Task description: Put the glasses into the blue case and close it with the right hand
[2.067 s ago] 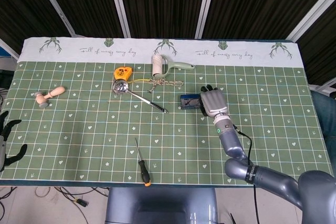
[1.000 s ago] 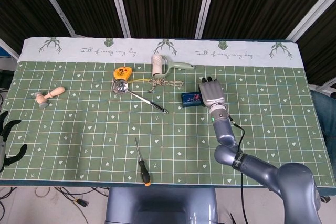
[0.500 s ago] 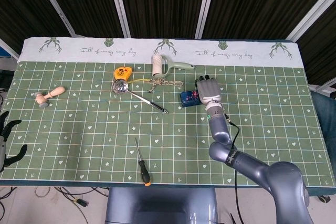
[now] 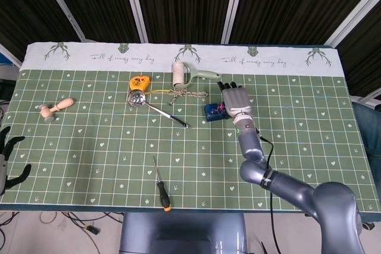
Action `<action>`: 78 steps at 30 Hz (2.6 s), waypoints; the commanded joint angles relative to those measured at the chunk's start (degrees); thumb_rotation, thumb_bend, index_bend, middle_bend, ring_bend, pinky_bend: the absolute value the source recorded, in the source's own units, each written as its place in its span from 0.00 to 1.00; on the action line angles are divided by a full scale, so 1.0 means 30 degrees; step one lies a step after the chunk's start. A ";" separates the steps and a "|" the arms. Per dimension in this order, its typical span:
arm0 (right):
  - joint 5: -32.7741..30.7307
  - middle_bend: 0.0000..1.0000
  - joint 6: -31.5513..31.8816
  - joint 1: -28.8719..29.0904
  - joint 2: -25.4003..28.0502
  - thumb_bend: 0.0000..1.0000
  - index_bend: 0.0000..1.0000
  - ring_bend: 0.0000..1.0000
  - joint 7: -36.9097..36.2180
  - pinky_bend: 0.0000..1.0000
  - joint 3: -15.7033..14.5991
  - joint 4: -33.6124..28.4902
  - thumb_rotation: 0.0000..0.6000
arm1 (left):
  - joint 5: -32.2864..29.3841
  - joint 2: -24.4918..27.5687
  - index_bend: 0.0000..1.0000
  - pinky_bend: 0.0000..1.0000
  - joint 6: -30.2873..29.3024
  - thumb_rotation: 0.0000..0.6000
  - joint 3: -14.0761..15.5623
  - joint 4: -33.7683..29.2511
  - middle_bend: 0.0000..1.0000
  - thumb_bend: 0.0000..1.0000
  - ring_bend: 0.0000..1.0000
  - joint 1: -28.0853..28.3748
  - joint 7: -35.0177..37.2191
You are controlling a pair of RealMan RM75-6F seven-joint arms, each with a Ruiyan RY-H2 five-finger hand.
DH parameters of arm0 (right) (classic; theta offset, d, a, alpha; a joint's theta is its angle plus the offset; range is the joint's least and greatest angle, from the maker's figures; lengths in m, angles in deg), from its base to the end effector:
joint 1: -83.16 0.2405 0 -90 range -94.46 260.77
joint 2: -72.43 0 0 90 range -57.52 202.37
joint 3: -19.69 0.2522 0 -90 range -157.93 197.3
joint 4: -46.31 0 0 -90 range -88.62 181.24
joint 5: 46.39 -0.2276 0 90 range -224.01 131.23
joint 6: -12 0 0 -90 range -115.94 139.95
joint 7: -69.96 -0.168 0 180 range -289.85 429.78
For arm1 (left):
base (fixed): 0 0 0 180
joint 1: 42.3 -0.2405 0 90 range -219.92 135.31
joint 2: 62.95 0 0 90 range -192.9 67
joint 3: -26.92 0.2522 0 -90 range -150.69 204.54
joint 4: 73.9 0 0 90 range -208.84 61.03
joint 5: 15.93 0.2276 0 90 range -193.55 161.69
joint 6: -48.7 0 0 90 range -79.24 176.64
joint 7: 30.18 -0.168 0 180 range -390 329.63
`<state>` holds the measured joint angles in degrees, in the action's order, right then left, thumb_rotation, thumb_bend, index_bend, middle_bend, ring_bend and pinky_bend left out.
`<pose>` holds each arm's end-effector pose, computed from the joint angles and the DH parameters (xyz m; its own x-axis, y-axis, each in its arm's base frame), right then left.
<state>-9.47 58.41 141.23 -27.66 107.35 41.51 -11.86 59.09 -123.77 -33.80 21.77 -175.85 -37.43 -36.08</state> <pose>-0.1171 -0.4851 -0.0429 0.5276 -0.2124 0.8225 -0.8495 -0.1261 0.5123 -0.3110 0.2101 0.1514 0.3637 0.0328 0.9309 0.9180 0.1568 -0.3642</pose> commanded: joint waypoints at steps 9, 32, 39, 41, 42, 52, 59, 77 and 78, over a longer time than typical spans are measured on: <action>-0.0565 0.21 -0.0842 -0.0288 0.0773 0.25 0.21 0.14 0.0912 0.29 -0.1643 -0.0420 1.00 | 0.0000 -0.0022 0.21 0.00 -0.0076 1.00 0.0004 -0.0037 0.00 0.31 0.00 -0.0041 0.0004; -0.0487 0.27 -0.0999 0.0094 -0.0236 0.42 0.32 0.14 0.1192 0.29 -0.2261 0.2054 1.00 | -0.0020 0.0092 0.21 0.00 0.0136 1.00 0.0082 -0.0072 0.00 0.31 0.00 0.0006 -0.0006; -0.0530 0.29 -0.1088 0.0130 -0.0331 0.48 0.37 0.15 0.1218 0.29 -0.2300 0.2196 1.00 | -0.0055 0.0134 0.21 0.00 0.0180 1.00 0.0090 -0.0122 0.00 0.31 0.00 0.0018 -0.0026; -0.0560 0.30 -0.1076 0.0137 -0.0360 0.49 0.39 0.15 0.1226 0.29 -0.2291 0.2219 1.00 | -0.0056 0.0139 0.21 0.00 0.0189 1.00 0.0096 -0.0117 0.00 0.31 0.00 0.0017 -0.0012; -0.0582 0.30 -0.1084 0.0142 -0.0373 0.49 0.40 0.15 0.1230 0.29 -0.2284 0.2224 1.00 | -0.0046 0.0143 0.21 0.00 0.0203 1.00 0.0105 -0.0130 0.00 0.31 0.00 0.0016 0.0029; -0.0660 0.32 -0.1025 0.0147 -0.0380 0.50 0.44 0.15 0.1306 0.29 -0.2287 0.2210 1.00 | -0.0095 0.0254 0.21 0.00 0.0267 1.00 0.0092 -0.0256 0.00 0.31 0.00 0.0011 0.0250; -0.0662 0.35 -0.0873 0.0116 -0.0271 0.50 0.46 0.16 0.1302 0.29 -0.2241 0.2022 1.00 | -0.0069 0.0244 0.21 0.00 0.0234 1.00 0.0094 -0.0261 0.00 0.31 0.00 0.0011 0.0215; -0.1031 0.36 -0.0470 -0.0048 0.0251 0.50 0.51 0.16 0.1807 0.29 -0.2379 0.1143 1.00 | -0.0036 0.0239 0.21 0.00 0.0216 1.00 0.0119 -0.0229 0.00 0.31 0.00 0.0006 0.0195; -0.1036 0.36 -0.0453 -0.0055 0.0276 0.50 0.51 0.16 0.1823 0.29 -0.2390 0.1115 1.00 | -0.0034 0.0238 0.21 0.00 0.0212 1.00 0.0119 -0.0226 0.00 0.31 0.00 0.0006 0.0193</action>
<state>-12.56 57.01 141.08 -26.88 112.78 34.36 -8.46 58.99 -123.05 -33.16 22.13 -176.52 -37.41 -35.50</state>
